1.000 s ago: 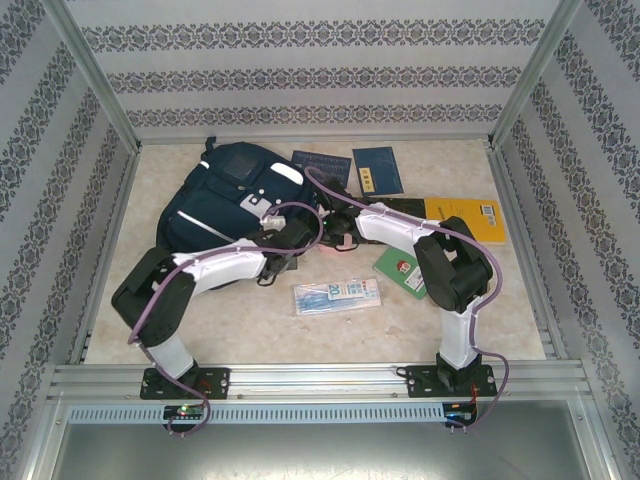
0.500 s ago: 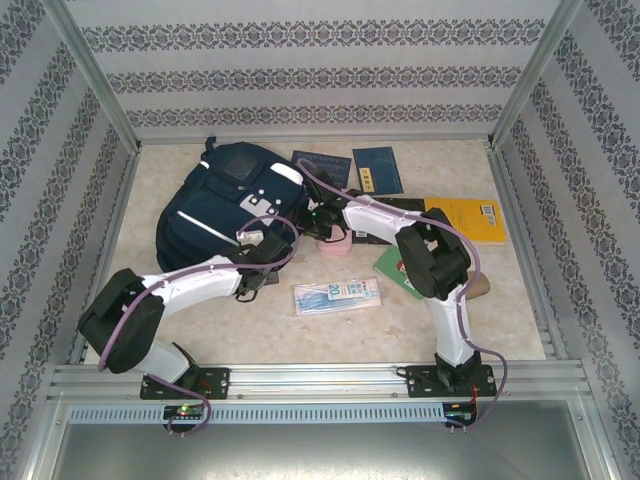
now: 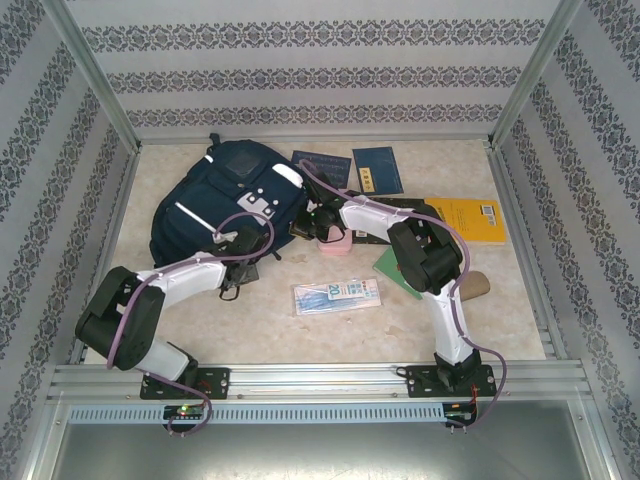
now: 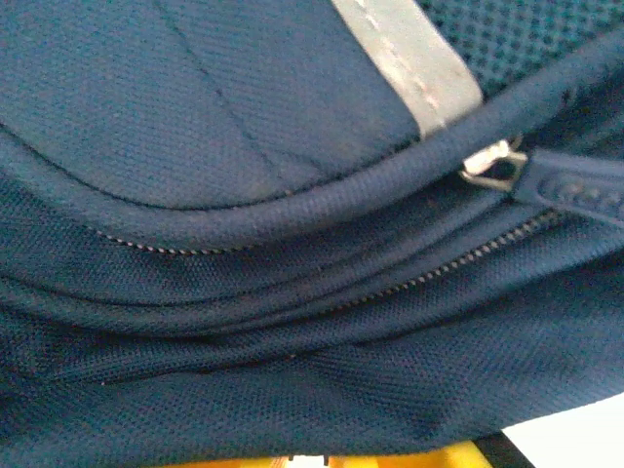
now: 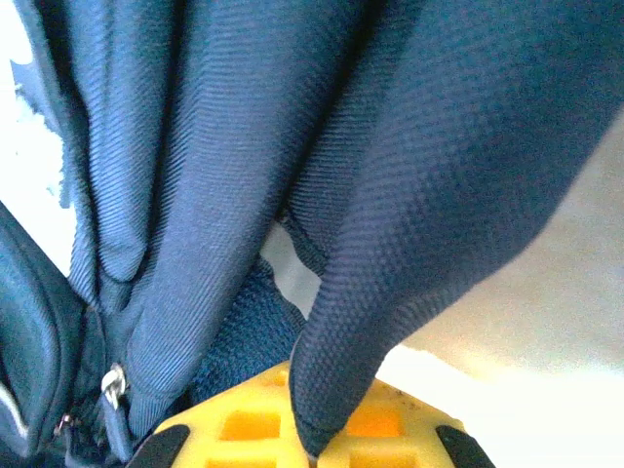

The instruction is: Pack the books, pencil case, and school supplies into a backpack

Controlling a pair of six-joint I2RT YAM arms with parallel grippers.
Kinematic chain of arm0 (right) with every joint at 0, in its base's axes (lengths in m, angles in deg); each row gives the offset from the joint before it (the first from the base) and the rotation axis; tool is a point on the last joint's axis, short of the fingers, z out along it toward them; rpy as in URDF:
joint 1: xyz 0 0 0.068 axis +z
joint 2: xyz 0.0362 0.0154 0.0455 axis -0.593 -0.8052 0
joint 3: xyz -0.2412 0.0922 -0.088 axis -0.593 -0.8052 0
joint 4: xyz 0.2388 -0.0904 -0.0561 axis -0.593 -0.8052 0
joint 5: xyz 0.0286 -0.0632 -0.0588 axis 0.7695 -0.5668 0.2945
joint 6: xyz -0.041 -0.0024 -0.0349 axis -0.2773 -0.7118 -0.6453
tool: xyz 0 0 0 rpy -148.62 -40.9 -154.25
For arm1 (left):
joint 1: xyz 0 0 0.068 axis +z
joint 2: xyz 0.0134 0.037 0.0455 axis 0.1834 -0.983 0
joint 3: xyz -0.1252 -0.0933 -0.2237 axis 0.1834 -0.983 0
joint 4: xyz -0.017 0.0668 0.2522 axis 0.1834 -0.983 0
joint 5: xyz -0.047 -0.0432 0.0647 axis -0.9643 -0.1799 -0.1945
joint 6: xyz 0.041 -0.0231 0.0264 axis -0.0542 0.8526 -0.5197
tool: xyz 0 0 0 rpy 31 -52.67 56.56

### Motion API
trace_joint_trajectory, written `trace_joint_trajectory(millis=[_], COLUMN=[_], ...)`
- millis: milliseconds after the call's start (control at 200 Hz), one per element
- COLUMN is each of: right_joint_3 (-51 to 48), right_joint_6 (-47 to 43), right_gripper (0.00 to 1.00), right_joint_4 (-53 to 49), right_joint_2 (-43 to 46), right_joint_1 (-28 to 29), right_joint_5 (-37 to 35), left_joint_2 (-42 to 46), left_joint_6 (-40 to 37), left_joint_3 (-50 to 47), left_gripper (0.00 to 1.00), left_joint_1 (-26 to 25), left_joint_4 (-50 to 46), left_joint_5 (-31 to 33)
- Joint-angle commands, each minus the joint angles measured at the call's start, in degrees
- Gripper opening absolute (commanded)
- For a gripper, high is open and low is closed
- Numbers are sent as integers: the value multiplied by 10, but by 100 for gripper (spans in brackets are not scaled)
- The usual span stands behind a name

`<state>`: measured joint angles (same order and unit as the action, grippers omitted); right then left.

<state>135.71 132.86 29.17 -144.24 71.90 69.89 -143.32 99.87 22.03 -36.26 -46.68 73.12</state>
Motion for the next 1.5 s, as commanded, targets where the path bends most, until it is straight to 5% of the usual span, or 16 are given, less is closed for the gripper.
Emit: trace_joint_trajectory(millis=[0,375,709,1049,1279,1494], right_joint_3=[3,25,33,25,21,20], right_joint_6=[15,57,61,59,60,58], right_gripper=[0,0,0,0,0,0], right_joint_4=[-3,17,15,15,16,17], right_joint_2=[49,24,10,9,8,10], right_joint_1=[13,25,28,23,23,18], right_joint_5=[18,36,41,40,43,42], left_joint_2=[2,28,-17,-124,-163,-167], left_joint_6=[-54,-43,4,56,82,97], left_joint_3=[8,13,30,82,114,124], left_gripper=[21,41,46,47,40,3], left_joint_1=[49,44,-38,-41,-41,-40], left_joint_4=[28,72,143,168,159,133], left_joint_5=[-4,-103,-64,-38,-14,-5])
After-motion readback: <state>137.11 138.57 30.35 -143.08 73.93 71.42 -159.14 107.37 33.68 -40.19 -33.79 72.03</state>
